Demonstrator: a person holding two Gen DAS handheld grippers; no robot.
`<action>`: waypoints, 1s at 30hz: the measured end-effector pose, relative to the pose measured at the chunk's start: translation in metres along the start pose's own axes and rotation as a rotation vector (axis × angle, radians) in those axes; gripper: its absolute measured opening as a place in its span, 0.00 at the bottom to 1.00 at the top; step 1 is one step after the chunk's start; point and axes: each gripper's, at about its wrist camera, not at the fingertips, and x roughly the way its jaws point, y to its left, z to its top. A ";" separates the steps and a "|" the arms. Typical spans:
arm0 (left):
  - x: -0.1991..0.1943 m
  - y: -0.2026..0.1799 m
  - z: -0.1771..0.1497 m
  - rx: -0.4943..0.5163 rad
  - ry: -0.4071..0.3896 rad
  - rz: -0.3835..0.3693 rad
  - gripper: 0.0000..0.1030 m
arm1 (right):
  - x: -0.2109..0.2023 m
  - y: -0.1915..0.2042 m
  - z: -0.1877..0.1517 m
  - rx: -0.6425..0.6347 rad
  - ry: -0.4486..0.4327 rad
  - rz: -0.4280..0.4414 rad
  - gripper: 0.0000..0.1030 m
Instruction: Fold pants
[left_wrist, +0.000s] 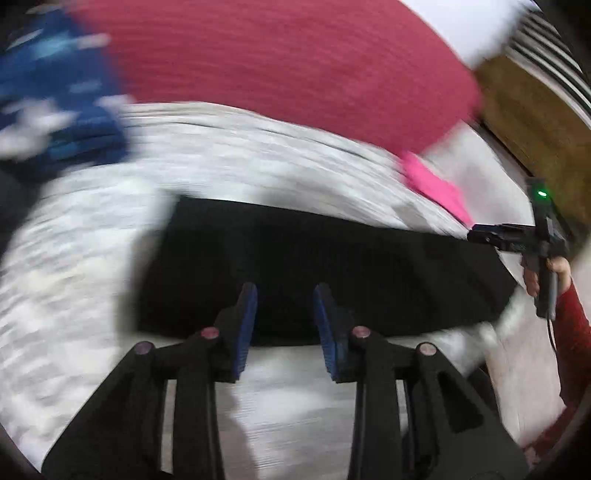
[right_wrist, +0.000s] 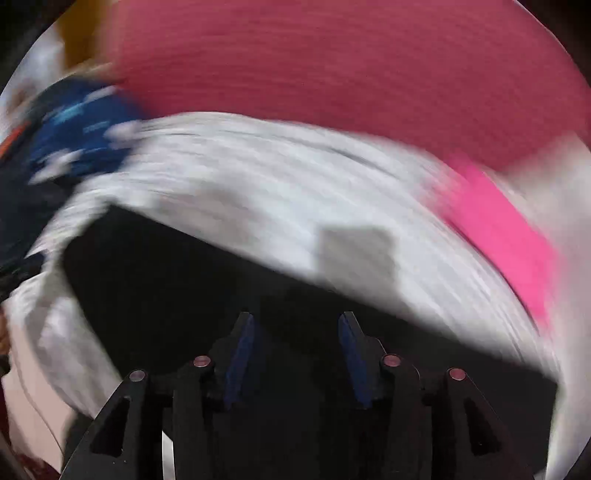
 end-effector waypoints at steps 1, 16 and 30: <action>0.017 -0.029 0.003 0.056 0.047 -0.068 0.32 | -0.009 -0.040 -0.025 0.128 0.030 -0.027 0.47; 0.161 -0.319 -0.050 0.485 0.406 -0.371 0.33 | -0.068 -0.170 -0.198 0.599 -0.044 -0.014 0.47; 0.178 -0.365 -0.042 0.628 0.289 -0.263 0.54 | -0.076 -0.206 -0.234 0.690 -0.113 0.071 0.49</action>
